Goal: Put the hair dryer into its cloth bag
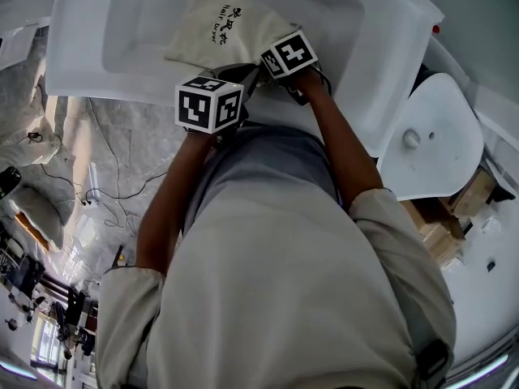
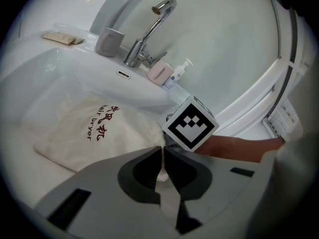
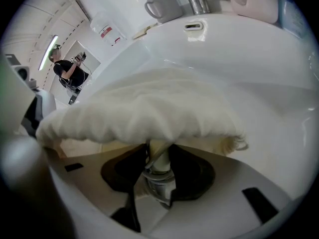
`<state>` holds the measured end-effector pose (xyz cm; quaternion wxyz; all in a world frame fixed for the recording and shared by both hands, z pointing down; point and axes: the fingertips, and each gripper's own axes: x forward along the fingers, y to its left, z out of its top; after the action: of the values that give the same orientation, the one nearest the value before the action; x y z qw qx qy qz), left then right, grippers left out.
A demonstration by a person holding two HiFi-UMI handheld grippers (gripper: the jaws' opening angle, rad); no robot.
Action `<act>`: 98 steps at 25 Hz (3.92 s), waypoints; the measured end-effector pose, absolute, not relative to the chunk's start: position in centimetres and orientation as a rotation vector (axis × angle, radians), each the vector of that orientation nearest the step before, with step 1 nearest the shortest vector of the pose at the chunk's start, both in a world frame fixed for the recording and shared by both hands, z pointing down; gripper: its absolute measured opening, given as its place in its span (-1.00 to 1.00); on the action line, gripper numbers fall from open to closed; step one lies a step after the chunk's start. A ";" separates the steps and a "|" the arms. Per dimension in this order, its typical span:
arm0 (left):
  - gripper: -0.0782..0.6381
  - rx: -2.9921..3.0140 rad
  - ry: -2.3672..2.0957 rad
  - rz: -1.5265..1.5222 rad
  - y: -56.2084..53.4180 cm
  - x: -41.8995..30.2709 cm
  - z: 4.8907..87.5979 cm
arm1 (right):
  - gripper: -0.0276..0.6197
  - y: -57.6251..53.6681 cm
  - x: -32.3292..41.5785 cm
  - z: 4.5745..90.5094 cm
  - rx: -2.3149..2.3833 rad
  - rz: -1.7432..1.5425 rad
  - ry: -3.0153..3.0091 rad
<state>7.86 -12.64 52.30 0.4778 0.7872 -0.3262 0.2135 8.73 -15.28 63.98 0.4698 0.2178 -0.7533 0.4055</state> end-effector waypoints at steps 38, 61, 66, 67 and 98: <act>-0.71 1.963 -0.874 0.461 -12.0 8.5 50.4 | -0.72 -15.4 14.6 58.2 0.776 1.106 -1.958; -0.71 2.013 -0.969 0.364 -11.9 7.8 45.7 | -0.83 -14.4 16.8 47.7 0.909 1.051 -2.220; -0.71 2.050 -0.980 0.327 -12.1 8.0 43.8 | -0.83 -14.5 17.6 45.8 0.954 1.021 -2.260; -0.71 2.056 -0.987 0.318 -12.1 7.9 43.4 | -0.83 -14.4 17.8 45.4 0.963 1.014 -2.267; -0.76 2.294 -1.221 0.160 -12.5 7.2 34.6 | -0.88 -12.8 20.6 34.8 1.198 0.668 -2.506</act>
<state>7.15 -12.50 34.59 0.2657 0.8494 -0.4522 0.0593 20.64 -12.85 34.84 0.1417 0.4152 -0.8683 0.2314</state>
